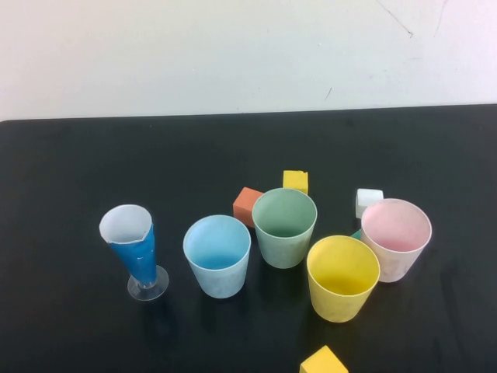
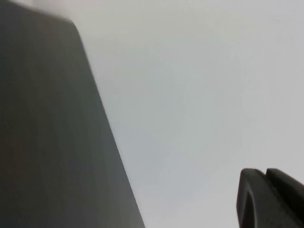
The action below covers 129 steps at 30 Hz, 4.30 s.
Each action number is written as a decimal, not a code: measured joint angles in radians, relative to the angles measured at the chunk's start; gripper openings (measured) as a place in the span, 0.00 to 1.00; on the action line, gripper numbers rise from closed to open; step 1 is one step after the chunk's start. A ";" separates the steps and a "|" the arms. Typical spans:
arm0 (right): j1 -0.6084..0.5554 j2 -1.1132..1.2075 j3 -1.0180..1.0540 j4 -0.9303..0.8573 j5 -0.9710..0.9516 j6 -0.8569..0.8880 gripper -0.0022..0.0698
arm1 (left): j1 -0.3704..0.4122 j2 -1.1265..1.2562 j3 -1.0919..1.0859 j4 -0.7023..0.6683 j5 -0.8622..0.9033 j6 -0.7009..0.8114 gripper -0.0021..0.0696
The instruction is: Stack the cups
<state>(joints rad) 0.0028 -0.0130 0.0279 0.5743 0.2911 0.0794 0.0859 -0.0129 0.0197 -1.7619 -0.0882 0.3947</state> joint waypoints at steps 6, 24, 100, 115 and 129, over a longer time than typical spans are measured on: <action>0.000 0.000 0.000 -0.021 -0.001 0.000 0.03 | 0.000 0.000 0.000 0.021 0.186 0.125 0.03; 0.000 0.000 0.000 -0.097 -0.001 0.000 0.03 | 0.000 0.498 -0.564 0.649 0.739 0.380 0.03; 0.000 0.000 0.000 -0.103 0.050 -0.037 0.03 | -0.570 1.703 -1.727 1.698 1.322 -0.268 0.06; 0.000 0.000 0.000 -0.103 0.050 -0.045 0.03 | -0.570 1.740 -1.730 1.470 1.183 -0.234 0.06; 0.000 0.000 0.000 -0.103 0.050 -0.068 0.03 | -0.570 1.868 -1.730 1.476 1.095 -0.219 0.07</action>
<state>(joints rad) 0.0028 -0.0130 0.0279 0.4709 0.3410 0.0117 -0.4843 1.8552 -1.7105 -0.2860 1.0067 0.1758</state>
